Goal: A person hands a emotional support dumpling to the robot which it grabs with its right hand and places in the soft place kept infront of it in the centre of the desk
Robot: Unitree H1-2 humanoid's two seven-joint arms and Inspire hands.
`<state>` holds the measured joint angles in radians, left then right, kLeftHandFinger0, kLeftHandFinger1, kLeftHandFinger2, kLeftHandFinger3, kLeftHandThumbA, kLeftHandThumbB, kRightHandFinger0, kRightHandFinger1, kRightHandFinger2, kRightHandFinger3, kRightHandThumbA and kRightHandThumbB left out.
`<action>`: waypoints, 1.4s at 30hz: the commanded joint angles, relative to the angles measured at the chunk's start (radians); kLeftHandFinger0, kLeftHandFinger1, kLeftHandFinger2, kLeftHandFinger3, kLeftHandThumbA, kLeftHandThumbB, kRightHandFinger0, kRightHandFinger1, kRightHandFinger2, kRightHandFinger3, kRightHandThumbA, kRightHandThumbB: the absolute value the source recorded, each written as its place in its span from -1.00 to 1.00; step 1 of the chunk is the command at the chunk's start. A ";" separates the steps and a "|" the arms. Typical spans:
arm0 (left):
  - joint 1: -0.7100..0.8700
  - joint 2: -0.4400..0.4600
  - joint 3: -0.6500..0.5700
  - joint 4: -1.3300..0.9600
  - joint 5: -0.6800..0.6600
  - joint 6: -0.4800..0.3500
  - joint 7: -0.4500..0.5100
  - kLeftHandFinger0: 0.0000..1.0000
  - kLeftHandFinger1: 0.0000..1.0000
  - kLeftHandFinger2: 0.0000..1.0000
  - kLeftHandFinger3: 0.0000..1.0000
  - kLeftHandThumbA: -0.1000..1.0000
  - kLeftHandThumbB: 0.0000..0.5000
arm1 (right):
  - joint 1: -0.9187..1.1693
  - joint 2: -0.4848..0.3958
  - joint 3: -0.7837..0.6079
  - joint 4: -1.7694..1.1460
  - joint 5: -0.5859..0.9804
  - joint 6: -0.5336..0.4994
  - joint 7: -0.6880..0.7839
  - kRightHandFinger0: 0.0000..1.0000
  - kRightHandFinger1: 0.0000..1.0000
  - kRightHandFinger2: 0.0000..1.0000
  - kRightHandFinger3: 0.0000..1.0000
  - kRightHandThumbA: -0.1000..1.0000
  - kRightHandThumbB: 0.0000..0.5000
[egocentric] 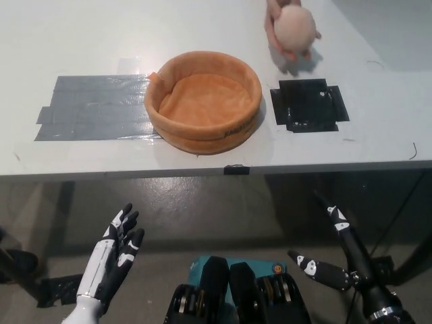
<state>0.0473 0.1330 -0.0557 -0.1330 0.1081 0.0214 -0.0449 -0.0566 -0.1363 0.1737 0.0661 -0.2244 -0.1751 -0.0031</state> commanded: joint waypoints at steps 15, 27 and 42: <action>0.009 0.000 0.000 -0.023 0.008 -0.043 0.000 1.00 1.00 1.00 1.00 0.69 -0.92 | -0.268 -0.017 -0.139 -0.134 0.006 0.162 0.001 1.00 1.00 1.00 1.00 0.73 -0.20; 0.000 0.000 0.003 -0.029 0.011 -0.040 0.000 1.00 1.00 1.00 1.00 0.70 -0.93 | -0.587 -0.087 -0.105 -0.012 -0.096 0.362 0.048 1.00 1.00 1.00 1.00 0.79 0.06; -0.002 -0.002 0.004 -0.039 0.005 -0.039 -0.002 1.00 1.00 1.00 1.00 0.69 -0.95 | -0.844 -0.113 0.025 0.419 -0.170 0.393 0.046 1.00 1.00 1.00 1.00 0.81 0.20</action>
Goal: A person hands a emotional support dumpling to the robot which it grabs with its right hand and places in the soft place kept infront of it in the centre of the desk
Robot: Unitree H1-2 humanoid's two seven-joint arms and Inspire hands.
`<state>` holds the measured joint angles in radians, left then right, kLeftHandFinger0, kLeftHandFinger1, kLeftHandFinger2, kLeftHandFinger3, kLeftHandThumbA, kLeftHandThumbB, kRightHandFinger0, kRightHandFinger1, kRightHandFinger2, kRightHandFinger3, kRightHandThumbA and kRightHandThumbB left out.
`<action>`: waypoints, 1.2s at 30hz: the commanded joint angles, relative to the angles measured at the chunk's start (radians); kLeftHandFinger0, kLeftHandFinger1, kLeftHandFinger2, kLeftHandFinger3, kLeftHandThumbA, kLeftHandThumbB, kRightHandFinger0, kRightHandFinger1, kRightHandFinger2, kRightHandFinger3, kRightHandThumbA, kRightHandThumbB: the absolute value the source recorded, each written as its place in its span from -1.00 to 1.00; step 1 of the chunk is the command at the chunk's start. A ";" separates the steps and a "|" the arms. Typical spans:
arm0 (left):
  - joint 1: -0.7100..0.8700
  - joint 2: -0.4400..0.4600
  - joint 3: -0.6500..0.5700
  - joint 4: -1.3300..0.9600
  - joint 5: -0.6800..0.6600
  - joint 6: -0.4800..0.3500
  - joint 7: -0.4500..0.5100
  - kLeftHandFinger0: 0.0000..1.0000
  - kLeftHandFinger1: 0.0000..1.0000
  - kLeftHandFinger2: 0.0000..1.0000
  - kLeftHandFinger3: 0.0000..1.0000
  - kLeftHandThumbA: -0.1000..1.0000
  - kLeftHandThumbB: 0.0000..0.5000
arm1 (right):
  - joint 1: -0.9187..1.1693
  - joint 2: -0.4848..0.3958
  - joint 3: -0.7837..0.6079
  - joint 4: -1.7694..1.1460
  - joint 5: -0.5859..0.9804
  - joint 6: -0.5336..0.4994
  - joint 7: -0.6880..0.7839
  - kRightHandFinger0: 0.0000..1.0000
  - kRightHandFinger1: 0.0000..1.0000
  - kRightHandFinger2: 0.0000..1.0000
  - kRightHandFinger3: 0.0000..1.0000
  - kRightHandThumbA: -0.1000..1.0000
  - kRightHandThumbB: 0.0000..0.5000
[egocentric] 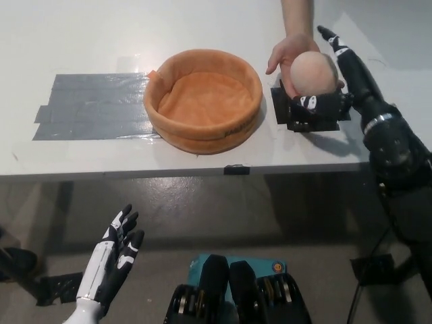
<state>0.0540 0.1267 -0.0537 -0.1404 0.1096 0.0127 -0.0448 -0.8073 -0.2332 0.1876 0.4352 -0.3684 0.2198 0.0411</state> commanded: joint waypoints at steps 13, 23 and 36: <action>-0.015 0.002 0.004 -0.037 0.003 -0.022 -0.001 1.00 1.00 1.00 1.00 0.70 -0.88 | -0.191 -0.013 0.031 0.188 -0.031 -0.024 -0.004 1.00 1.00 1.00 1.00 0.86 0.30; -0.022 0.004 0.005 -0.034 0.003 -0.025 -0.002 1.00 1.00 1.00 1.00 0.72 -0.89 | -0.200 -0.013 0.033 0.168 -0.032 -0.001 0.002 1.00 1.00 1.00 1.00 0.91 0.26; -0.027 0.002 0.004 -0.039 0.006 -0.016 -0.002 1.00 1.00 1.00 1.00 0.74 -0.90 | -0.267 0.000 0.087 0.452 -0.083 0.015 -0.003 0.58 0.71 0.78 0.69 -0.30 0.08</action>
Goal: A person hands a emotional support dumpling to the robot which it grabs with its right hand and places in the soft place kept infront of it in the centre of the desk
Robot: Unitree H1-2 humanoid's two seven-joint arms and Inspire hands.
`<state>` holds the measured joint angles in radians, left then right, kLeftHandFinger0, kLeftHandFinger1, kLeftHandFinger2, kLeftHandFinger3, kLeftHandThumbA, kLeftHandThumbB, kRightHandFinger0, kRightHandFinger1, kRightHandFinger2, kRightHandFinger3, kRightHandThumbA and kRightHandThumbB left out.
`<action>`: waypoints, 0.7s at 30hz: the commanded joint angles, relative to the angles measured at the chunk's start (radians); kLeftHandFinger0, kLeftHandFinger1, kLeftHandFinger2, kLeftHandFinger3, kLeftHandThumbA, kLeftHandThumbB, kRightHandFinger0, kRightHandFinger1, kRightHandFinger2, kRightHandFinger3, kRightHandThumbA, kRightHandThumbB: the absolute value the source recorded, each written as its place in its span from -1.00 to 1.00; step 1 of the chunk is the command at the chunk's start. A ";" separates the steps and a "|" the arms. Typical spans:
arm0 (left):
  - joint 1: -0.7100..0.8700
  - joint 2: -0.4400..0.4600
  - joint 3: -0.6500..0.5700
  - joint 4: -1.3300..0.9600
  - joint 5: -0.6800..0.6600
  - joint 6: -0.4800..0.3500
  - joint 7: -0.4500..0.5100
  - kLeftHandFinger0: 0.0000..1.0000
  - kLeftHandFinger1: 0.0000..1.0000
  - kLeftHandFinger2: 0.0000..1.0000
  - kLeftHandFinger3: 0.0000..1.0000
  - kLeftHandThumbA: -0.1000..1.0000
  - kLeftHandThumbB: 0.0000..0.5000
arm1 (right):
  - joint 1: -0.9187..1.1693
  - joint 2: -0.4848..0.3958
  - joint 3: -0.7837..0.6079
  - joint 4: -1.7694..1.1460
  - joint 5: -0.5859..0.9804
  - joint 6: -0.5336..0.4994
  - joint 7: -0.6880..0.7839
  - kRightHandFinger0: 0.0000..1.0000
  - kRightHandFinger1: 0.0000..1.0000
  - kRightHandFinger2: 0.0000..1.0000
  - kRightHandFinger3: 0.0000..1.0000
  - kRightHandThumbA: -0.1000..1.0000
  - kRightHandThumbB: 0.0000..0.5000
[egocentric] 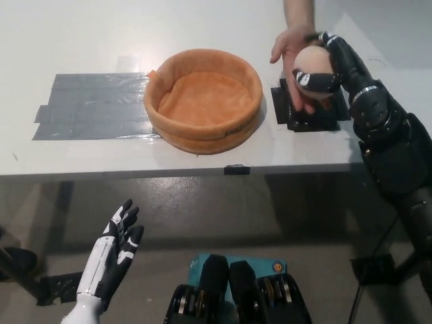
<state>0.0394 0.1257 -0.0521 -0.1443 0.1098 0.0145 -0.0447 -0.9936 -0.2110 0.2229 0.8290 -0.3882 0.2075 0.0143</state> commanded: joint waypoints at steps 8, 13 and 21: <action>-0.016 0.004 0.005 -0.035 0.003 -0.016 -0.002 1.00 1.00 1.00 1.00 0.75 -0.91 | -0.083 -0.034 0.103 0.202 -0.069 -0.064 -0.065 -0.98 -0.51 0.37 0.23 -1.00 -0.14; -0.020 0.002 0.010 -0.033 -0.002 -0.016 0.000 1.00 1.00 1.00 1.00 0.74 -0.90 | -0.091 -0.030 0.087 0.227 -0.052 -0.101 -0.090 -0.99 0.05 0.85 0.67 -1.00 -0.16; -0.025 0.002 0.008 -0.035 0.011 -0.008 0.003 1.00 1.00 1.00 1.00 0.79 -0.81 | -0.088 -0.012 0.018 0.215 -0.011 -0.150 -0.169 0.16 0.49 1.00 0.94 -1.00 -0.25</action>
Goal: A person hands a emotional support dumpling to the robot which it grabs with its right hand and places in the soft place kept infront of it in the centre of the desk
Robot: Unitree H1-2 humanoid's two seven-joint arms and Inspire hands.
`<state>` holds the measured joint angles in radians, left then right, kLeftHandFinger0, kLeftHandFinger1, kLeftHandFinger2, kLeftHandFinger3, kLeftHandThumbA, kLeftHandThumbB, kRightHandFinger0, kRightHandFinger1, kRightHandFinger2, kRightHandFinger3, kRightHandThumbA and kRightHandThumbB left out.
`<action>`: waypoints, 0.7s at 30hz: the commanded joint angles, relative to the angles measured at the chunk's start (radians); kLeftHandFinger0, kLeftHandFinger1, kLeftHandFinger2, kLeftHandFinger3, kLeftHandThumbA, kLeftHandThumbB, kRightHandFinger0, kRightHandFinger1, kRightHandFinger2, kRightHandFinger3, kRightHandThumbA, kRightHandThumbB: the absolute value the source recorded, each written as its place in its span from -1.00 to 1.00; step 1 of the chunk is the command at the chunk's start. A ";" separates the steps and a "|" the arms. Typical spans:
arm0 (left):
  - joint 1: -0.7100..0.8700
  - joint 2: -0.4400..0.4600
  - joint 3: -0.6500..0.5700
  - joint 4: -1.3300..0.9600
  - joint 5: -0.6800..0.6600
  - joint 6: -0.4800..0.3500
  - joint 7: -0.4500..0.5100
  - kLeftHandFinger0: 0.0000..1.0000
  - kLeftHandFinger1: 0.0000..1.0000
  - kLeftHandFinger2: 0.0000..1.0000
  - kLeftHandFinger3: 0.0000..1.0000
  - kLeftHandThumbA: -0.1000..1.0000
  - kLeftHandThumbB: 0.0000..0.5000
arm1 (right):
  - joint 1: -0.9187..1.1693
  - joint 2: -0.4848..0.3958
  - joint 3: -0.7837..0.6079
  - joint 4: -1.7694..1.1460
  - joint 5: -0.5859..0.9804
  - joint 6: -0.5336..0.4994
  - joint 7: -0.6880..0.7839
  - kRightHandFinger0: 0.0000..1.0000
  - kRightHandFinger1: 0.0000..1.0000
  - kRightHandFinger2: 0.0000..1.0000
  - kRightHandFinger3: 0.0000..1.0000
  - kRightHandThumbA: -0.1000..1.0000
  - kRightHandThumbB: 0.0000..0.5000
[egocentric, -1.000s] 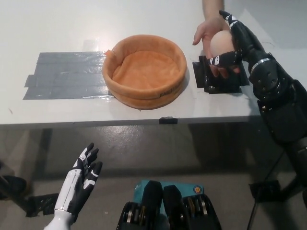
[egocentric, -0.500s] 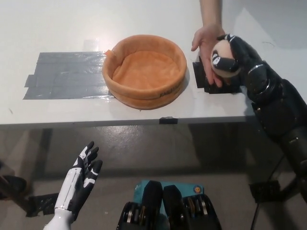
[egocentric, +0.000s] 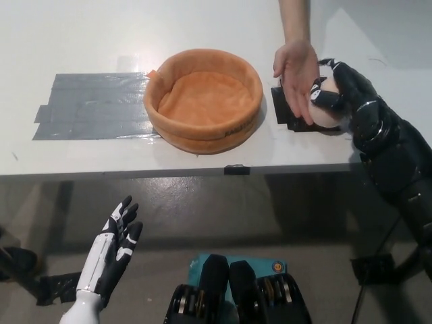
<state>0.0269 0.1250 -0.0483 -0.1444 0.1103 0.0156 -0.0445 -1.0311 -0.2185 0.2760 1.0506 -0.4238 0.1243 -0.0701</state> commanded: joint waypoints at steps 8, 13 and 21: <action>-0.011 0.003 0.005 -0.036 0.008 -0.010 0.002 1.00 1.00 1.00 1.00 0.77 -0.88 | -0.032 0.048 -0.225 -0.159 0.163 -0.101 -0.099 -0.87 0.11 1.00 0.76 -1.00 -0.35; -0.010 0.003 0.006 -0.033 0.006 -0.016 0.002 1.00 1.00 1.00 1.00 0.76 -0.87 | -0.024 0.068 -0.278 -0.240 0.185 -0.088 -0.102 -1.00 -0.20 0.66 0.55 -1.00 -0.43; -0.010 0.004 0.007 -0.036 0.005 -0.009 0.001 1.00 1.00 1.00 1.00 0.79 -0.85 | -0.047 0.159 -0.547 -0.404 0.517 -0.019 -0.006 -0.97 0.04 0.78 0.77 -1.00 -0.46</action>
<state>0.0257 0.1242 -0.0479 -0.1440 0.1100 0.0176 -0.0446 -1.0157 -0.1019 -0.1186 0.7481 -0.1791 0.0864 -0.1234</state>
